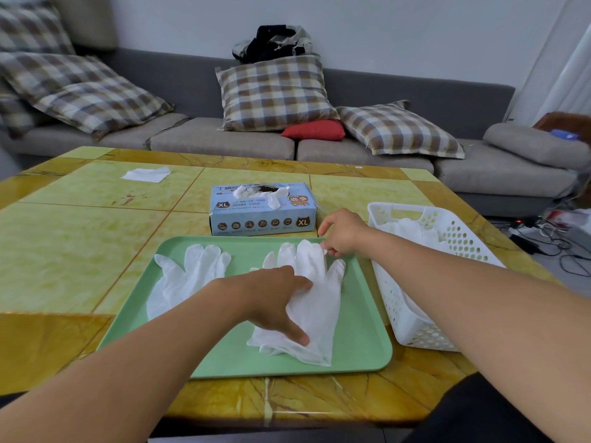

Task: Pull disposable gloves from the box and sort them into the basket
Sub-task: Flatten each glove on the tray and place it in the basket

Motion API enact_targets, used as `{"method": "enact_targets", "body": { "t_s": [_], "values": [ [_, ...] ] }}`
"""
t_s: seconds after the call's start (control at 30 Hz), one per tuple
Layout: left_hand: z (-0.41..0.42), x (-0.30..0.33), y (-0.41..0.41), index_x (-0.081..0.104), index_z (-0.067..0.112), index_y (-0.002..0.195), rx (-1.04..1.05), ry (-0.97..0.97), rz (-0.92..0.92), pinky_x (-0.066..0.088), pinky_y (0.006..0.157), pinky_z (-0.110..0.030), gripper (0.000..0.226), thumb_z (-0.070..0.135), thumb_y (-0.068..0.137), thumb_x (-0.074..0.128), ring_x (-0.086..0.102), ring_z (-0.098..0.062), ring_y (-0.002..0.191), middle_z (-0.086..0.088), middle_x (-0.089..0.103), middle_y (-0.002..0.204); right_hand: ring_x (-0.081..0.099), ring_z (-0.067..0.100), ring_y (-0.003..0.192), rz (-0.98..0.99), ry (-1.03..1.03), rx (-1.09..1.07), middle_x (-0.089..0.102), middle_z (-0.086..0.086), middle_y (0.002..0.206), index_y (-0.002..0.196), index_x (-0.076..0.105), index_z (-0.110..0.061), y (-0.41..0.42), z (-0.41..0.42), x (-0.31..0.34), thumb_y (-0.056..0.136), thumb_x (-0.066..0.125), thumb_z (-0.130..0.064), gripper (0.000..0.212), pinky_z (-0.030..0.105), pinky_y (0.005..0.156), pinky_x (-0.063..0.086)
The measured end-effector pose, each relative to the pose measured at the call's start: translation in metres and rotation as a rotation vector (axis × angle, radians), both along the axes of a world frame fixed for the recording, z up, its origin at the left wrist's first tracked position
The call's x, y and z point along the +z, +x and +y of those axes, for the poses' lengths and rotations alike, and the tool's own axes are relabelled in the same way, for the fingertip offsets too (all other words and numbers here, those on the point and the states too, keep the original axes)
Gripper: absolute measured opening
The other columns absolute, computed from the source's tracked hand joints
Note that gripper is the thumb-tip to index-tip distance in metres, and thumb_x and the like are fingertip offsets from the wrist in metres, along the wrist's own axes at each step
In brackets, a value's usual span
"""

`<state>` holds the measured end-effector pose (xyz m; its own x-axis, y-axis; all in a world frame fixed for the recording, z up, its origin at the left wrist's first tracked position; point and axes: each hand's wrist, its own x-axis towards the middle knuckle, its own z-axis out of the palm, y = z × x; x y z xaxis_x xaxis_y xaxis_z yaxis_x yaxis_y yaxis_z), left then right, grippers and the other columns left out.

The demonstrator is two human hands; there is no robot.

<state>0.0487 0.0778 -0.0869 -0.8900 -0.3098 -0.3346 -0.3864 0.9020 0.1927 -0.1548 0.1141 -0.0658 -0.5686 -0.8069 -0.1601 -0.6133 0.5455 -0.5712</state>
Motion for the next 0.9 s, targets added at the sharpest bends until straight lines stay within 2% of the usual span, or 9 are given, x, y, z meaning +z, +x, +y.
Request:
{"method": "enact_targets", "body": {
  "t_s": [0.1, 0.23, 0.33, 0.43, 0.5, 0.6, 0.67, 0.8, 0.9],
  "values": [
    [0.002, 0.000, 0.000, 0.023, 0.038, 0.155, 0.000, -0.006, -0.012, 0.045, 0.104, -0.042, 0.108, 0.077, 0.068, 0.072, 0.050, -0.022, 0.123, 0.007, 0.042, 0.132, 0.066, 0.022, 0.062, -0.327, -0.088, -0.167, 0.067, 0.017, 0.085, 0.095, 0.063, -0.007, 0.003, -0.002, 0.000, 0.087, 0.067, 0.013, 0.022, 0.028, 0.054, 0.059],
    [0.003, 0.001, 0.001, 0.027, 0.036, 0.153, -0.009, -0.019, -0.002, 0.045, 0.102, -0.043, 0.107, 0.078, 0.066, 0.073, 0.051, -0.021, 0.121, 0.007, 0.043, 0.130, 0.066, 0.028, 0.062, -0.538, -0.168, -0.295, 0.064, 0.024, 0.089, 0.090, 0.062, 0.000, 0.005, 0.000, 0.000, 0.084, 0.064, 0.021, 0.022, 0.030, 0.050, 0.059],
    [0.005, 0.001, 0.002, 0.026, 0.037, 0.154, -0.008, -0.021, 0.001, 0.045, 0.103, -0.041, 0.108, 0.078, 0.066, 0.073, 0.050, -0.021, 0.122, 0.007, 0.042, 0.131, 0.068, 0.028, 0.066, -0.686, -0.243, -0.383, 0.062, 0.026, 0.096, 0.109, 0.061, 0.008, 0.001, 0.001, 0.000, 0.087, 0.060, 0.020, 0.024, 0.029, 0.052, 0.060],
    [0.006, 0.001, 0.003, 0.025, 0.037, 0.154, -0.009, -0.033, -0.002, 0.044, 0.102, -0.041, 0.107, 0.078, 0.067, 0.072, 0.050, -0.021, 0.122, 0.008, 0.041, 0.132, 0.069, 0.034, 0.095, -0.782, -0.240, -0.390, 0.054, 0.028, 0.125, 0.130, 0.054, 0.007, -0.003, 0.003, 0.002, 0.096, 0.052, 0.015, 0.036, 0.033, 0.072, 0.062],
    [0.005, 0.003, 0.002, 0.023, 0.037, 0.155, 0.000, -0.011, 0.026, 0.044, 0.103, -0.040, 0.106, 0.077, 0.069, 0.071, 0.050, -0.019, 0.123, 0.008, 0.042, 0.134, 0.067, 0.032, 0.095, -0.659, -0.213, -0.338, 0.057, 0.024, 0.126, 0.126, 0.057, 0.003, -0.001, 0.006, 0.006, 0.097, 0.052, 0.011, 0.031, 0.035, 0.077, 0.058],
    [0.003, 0.010, 0.001, 0.022, 0.035, 0.157, 0.017, 0.055, 0.075, 0.042, 0.098, -0.032, 0.101, 0.069, 0.076, 0.071, 0.048, -0.013, 0.110, 0.007, 0.046, 0.134, 0.066, 0.023, 0.073, -0.133, -0.165, -0.070, 0.069, 0.014, 0.094, 0.095, 0.068, -0.007, 0.005, 0.017, 0.019, 0.088, 0.067, 0.006, 0.015, 0.035, 0.065, 0.060],
    [0.000, 0.013, 0.003, 0.026, 0.033, 0.156, 0.022, 0.063, 0.076, 0.040, 0.089, -0.027, 0.096, 0.064, 0.077, 0.074, 0.046, -0.010, 0.099, 0.007, 0.048, 0.134, 0.067, 0.017, 0.061, 0.042, -0.063, 0.173, 0.070, 0.006, 0.075, 0.085, 0.071, -0.008, 0.017, 0.026, 0.024, 0.080, 0.079, 0.001, 0.013, 0.031, 0.059, 0.060],
    [-0.002, 0.017, 0.006, 0.047, 0.031, 0.142, 0.009, 0.015, 0.131, 0.038, 0.079, -0.022, 0.081, 0.058, 0.074, 0.081, 0.046, -0.007, 0.092, 0.010, 0.054, 0.124, 0.059, 0.012, 0.054, 0.096, 0.265, 0.393, 0.067, 0.002, 0.074, 0.096, 0.075, -0.012, 0.030, 0.037, 0.013, 0.088, 0.075, -0.014, 0.008, 0.021, 0.048, 0.047],
    [-0.003, 0.017, 0.008, 0.053, 0.030, 0.134, 0.003, 0.043, 0.131, 0.041, 0.074, -0.018, 0.073, 0.052, 0.072, 0.085, 0.051, -0.006, 0.091, 0.010, 0.053, 0.120, 0.053, 0.020, 0.060, 0.209, 0.158, 0.207, 0.064, 0.010, 0.085, 0.114, 0.069, 0.001, 0.018, 0.033, 0.010, 0.091, 0.063, -0.006, 0.025, 0.028, 0.051, 0.046]
  ]
}}
